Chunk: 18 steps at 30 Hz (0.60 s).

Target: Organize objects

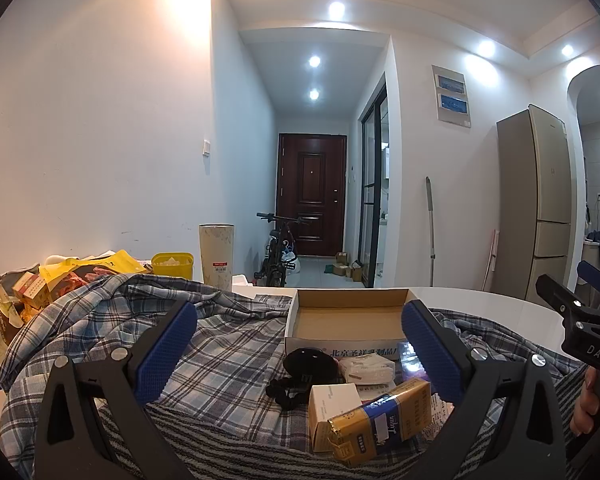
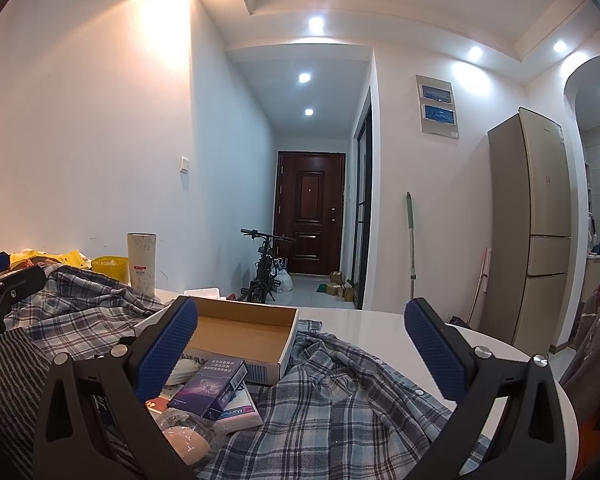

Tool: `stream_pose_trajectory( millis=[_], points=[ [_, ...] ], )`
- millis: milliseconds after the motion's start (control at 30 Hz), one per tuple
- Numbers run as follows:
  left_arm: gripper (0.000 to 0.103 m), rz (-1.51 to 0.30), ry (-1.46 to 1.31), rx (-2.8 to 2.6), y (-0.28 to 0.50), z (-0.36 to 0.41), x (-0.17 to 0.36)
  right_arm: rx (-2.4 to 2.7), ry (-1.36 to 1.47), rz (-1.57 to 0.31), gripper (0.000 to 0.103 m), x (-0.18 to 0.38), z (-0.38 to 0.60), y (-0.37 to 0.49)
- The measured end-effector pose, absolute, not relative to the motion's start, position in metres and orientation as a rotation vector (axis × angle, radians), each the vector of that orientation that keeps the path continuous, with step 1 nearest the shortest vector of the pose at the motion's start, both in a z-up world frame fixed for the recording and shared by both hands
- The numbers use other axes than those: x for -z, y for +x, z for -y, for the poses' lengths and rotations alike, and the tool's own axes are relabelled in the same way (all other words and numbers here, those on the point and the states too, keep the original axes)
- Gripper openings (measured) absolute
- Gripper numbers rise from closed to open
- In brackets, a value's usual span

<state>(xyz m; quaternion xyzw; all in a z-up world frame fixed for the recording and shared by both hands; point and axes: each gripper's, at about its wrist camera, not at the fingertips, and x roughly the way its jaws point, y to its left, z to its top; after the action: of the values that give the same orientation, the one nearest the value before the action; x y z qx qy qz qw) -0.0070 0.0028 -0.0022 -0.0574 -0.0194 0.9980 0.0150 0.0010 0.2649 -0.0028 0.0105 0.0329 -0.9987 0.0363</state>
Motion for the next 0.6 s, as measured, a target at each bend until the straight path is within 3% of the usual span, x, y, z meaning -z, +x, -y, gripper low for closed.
stream_pose_trajectory(
  millis=[600],
  points=[
    [0.103, 0.061, -0.180, -3.107, -0.0067, -0.0022, 0.0026, 3.067, 0.028, -0.100, 0.103, 0.0037, -0.2637, 0.0011]
  ],
)
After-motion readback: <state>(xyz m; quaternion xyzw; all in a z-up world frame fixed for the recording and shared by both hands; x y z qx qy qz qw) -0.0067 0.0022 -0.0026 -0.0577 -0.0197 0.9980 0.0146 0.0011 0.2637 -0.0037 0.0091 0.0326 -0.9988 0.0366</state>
